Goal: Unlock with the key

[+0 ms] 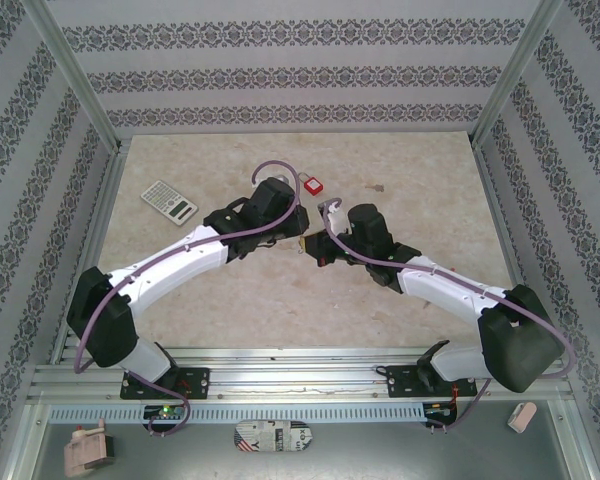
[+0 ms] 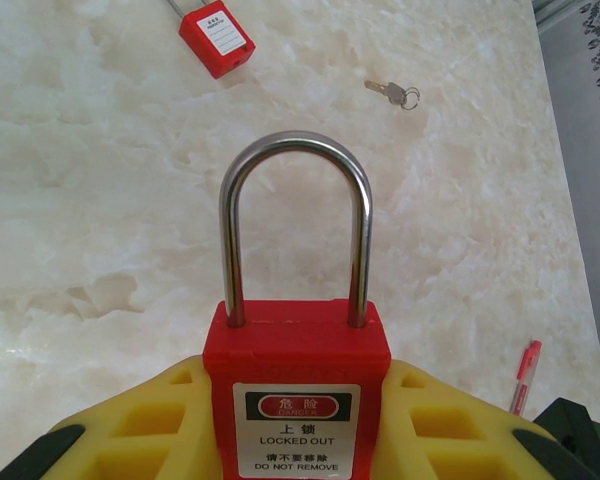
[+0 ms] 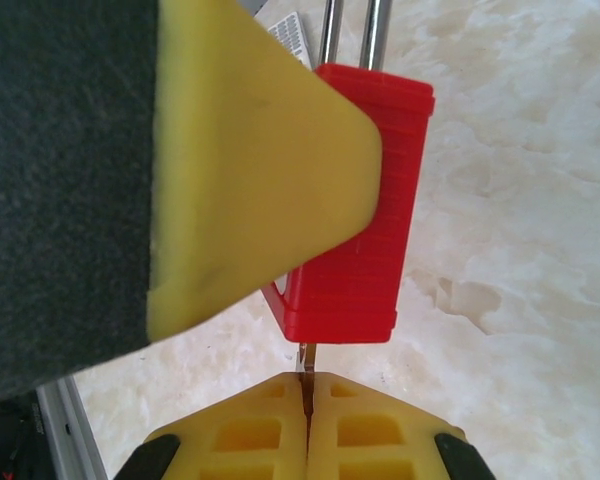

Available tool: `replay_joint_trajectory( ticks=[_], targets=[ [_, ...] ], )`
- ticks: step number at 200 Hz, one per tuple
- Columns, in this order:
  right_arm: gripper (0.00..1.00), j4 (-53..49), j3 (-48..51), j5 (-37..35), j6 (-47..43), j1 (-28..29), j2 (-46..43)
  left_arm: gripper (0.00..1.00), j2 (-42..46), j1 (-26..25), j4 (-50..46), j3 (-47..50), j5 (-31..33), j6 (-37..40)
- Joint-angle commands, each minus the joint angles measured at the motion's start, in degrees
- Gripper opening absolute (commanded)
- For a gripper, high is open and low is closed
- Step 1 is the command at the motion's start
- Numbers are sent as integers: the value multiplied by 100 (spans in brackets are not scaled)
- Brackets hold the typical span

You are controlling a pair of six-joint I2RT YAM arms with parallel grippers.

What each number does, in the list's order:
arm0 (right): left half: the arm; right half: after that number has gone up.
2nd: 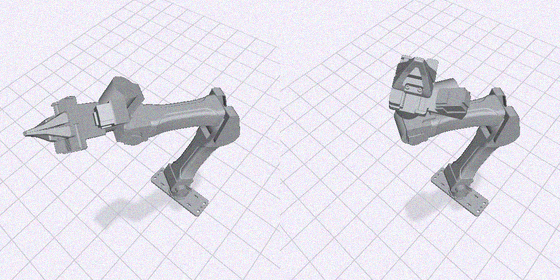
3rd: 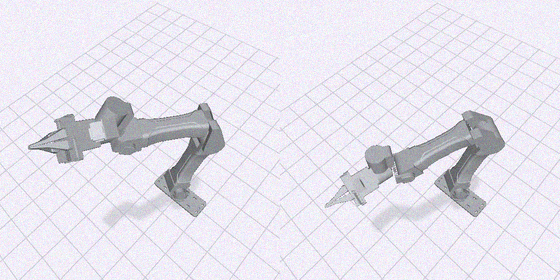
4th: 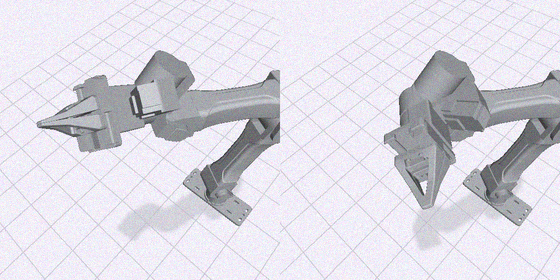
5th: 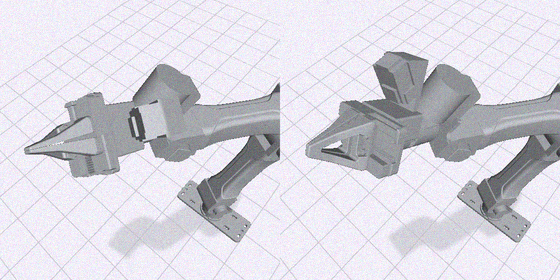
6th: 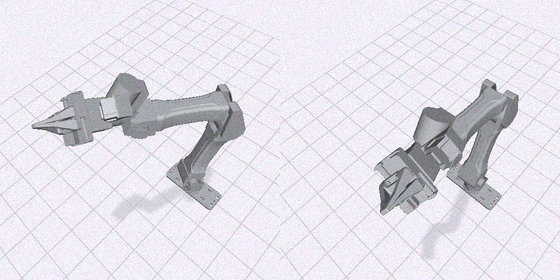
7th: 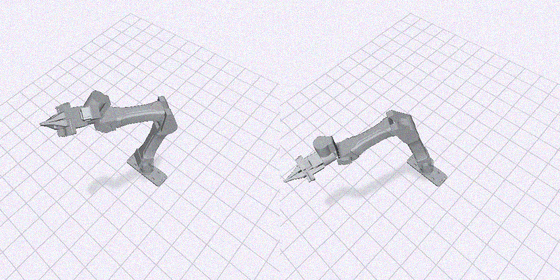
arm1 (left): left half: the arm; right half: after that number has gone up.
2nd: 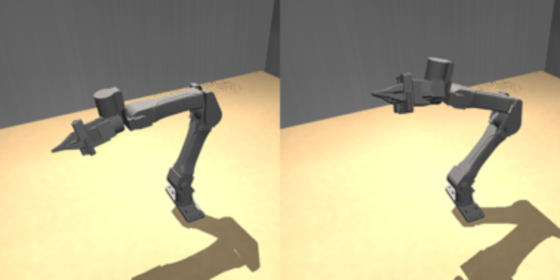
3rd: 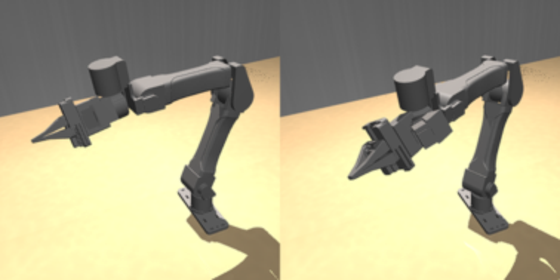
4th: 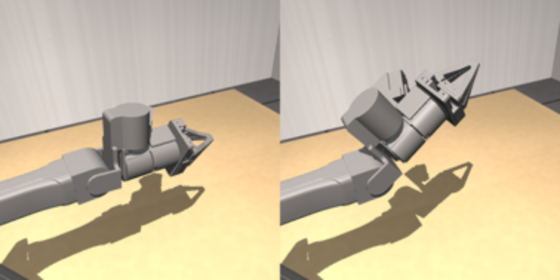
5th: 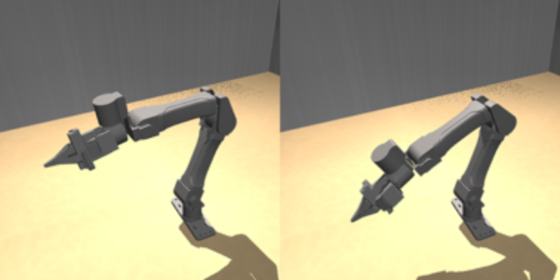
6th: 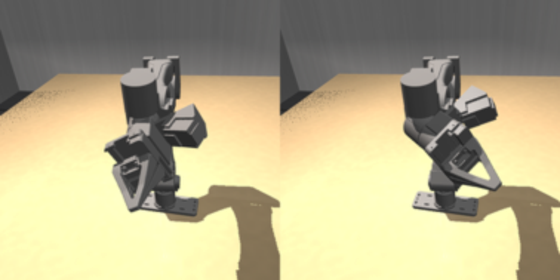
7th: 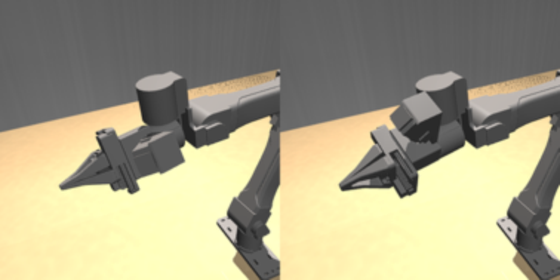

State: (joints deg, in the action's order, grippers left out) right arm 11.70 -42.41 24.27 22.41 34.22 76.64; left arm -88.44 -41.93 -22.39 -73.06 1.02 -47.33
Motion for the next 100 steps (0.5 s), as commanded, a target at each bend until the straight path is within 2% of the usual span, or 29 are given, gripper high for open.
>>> replay_joint_trajectory(
  ticks=[1, 29, 58, 100],
  targets=[
    [0, 1556, -486, -398, 12, -117, -255, 0, -173, -274, -478, 322, -921, -136],
    [0, 1335, -701, -545, -218, 3, -238, 0, -152, -268, -84, 407, -1343, -382],
    [0, 875, -856, -608, -549, 4, -197, 0, -276, -263, -575, 90, -1188, -83],
    [0, 1042, -874, -739, -555, -48, -244, 0, -449, -316, -326, 272, -1579, -170]
  ],
)
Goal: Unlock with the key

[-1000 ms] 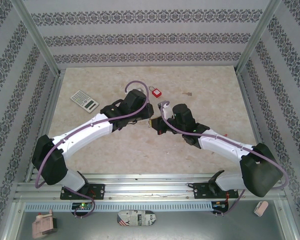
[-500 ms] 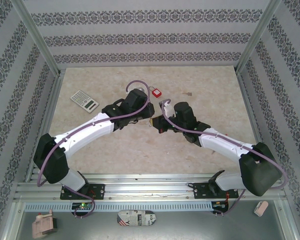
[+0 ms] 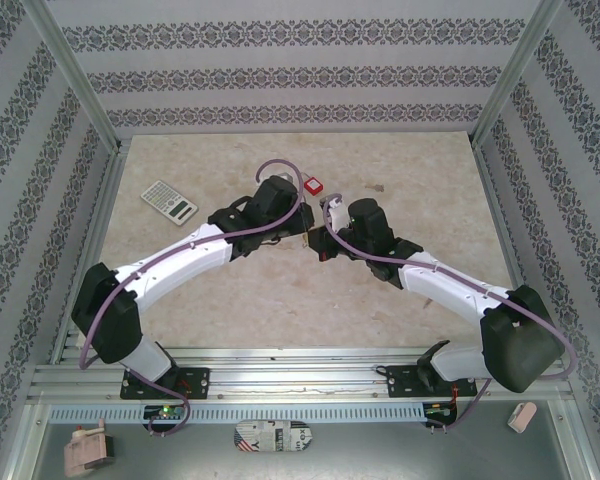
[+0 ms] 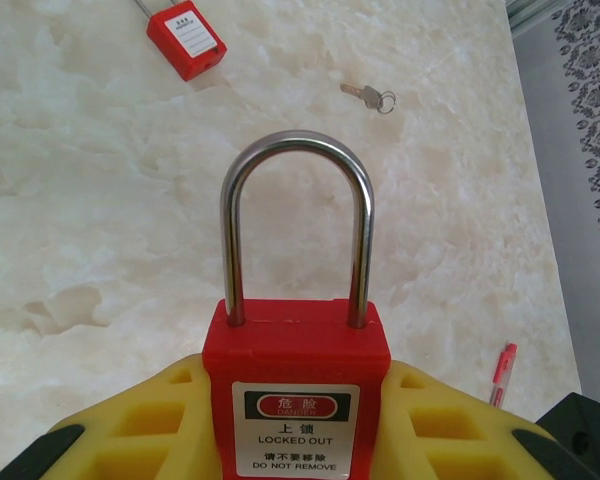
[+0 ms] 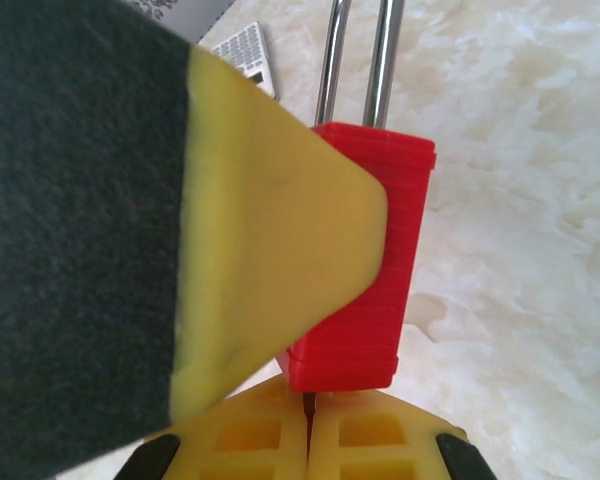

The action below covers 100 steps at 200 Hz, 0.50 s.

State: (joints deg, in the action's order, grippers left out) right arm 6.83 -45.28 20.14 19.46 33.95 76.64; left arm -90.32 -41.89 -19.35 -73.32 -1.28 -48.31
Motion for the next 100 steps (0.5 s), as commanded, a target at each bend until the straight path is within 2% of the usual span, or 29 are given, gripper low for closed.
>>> replay_joint_trajectory(
  ticks=[1, 58, 100],
  targets=[
    [0, 1530, -588, -335, -259, -21, -249, 0, -255, -320, -613, 308, -1358, -77],
    [0, 1334, -304, -177, -65, -71, -382, 0, -24, -75, -490, 433, -1353, -87],
    [16, 1448, 86, 4, 238, -134, -466, 0, -49, -56, -582, 379, -1319, -23]
  ],
)
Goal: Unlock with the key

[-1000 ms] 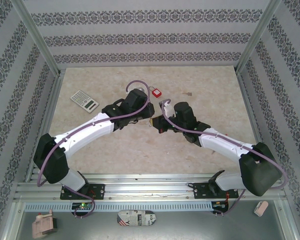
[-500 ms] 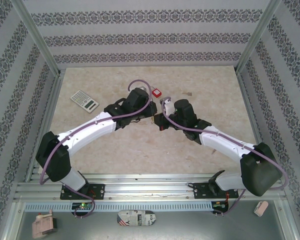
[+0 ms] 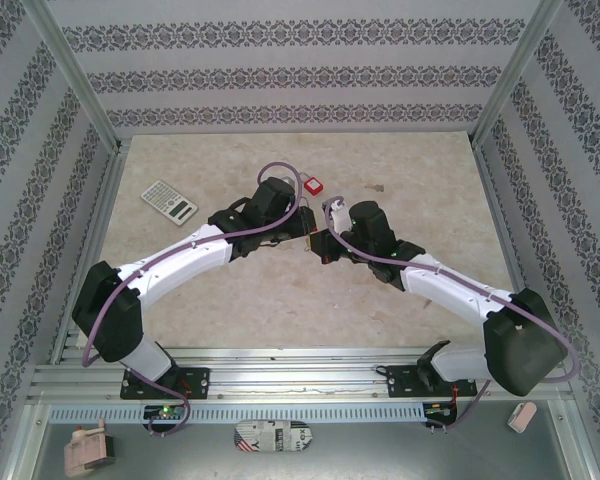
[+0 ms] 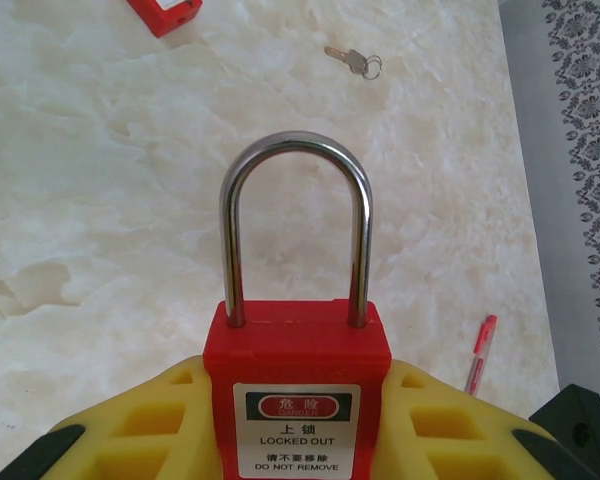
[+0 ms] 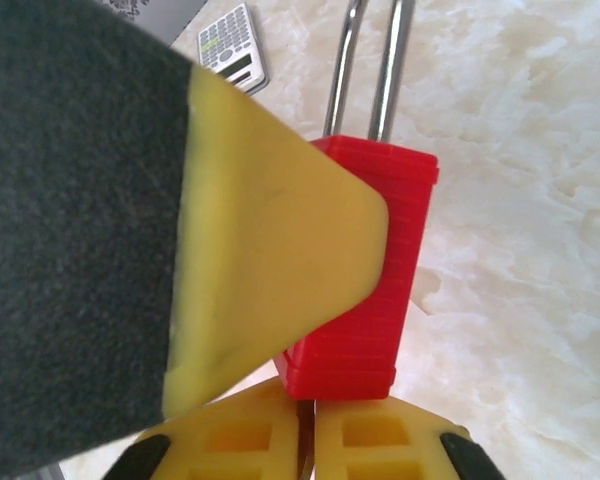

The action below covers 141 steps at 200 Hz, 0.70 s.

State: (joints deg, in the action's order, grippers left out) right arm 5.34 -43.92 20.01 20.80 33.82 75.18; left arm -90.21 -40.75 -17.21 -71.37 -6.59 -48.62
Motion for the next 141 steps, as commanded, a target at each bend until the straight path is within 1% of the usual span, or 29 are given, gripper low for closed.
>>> replay_joint_trajectory(
  ticks=[1, 27, 81, 116, 141],
  targets=[
    [16, 1595, -43, 14, 115, -121, -319, 0, -59, -170, -794, 185, -785, 5],
    [24, 1568, -42, 169, 227, -157, -268, 0, -15, -170, -927, 158, -612, 59],
    [34, 1529, 74, 397, 363, -183, -266, 0, 4, -144, -1133, 27, -329, 194],
    [34, 1505, 267, 411, 432, -208, -280, 0, -14, -135, -1170, -34, -304, 238],
    [32, 1543, 383, 428, 491, -235, -275, 0, 15, -117, -1179, -43, -266, 248]
  ],
)
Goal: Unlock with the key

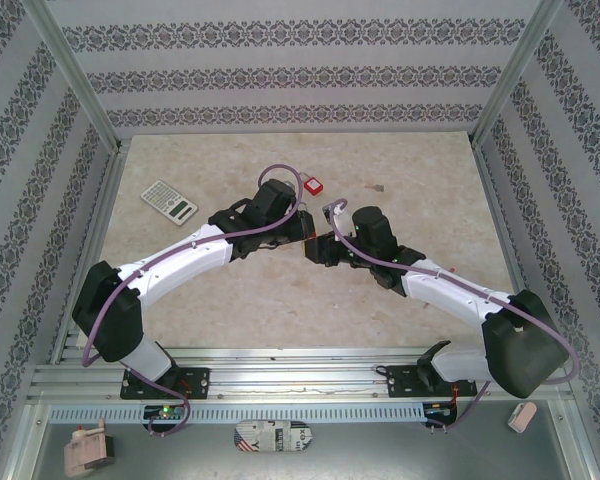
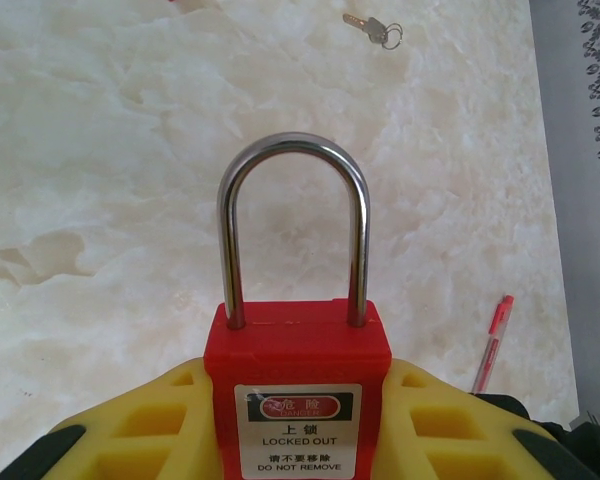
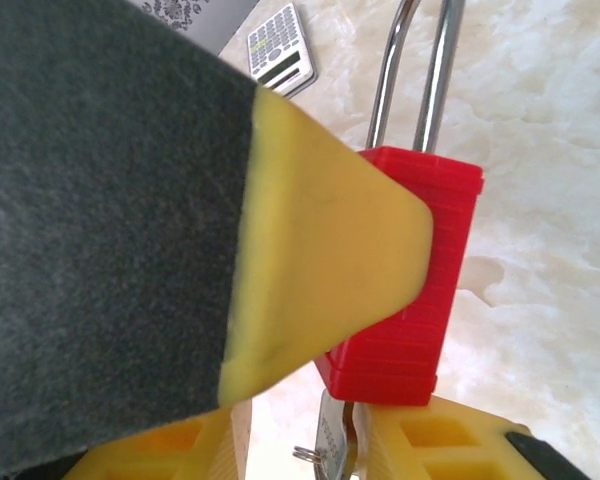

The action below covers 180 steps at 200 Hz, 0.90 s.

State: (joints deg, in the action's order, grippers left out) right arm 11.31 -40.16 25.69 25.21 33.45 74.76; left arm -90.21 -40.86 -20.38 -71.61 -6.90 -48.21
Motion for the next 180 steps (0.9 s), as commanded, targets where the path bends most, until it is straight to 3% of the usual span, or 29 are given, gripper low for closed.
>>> replay_joint_trajectory(
  ticks=[1, 100, 180],
  targets=[
    [32, 949, 8, -137, 52, -198, -230, 0, 14, -106, -862, -19, -239, 206],
    [38, 880, 262, -62, 197, -229, -296, 0, 46, -97, -847, -43, -189, 224],
    [36, 1059, 438, 193, 342, -226, -120, 0, 93, -89, -832, -71, -155, 224]
  ],
)
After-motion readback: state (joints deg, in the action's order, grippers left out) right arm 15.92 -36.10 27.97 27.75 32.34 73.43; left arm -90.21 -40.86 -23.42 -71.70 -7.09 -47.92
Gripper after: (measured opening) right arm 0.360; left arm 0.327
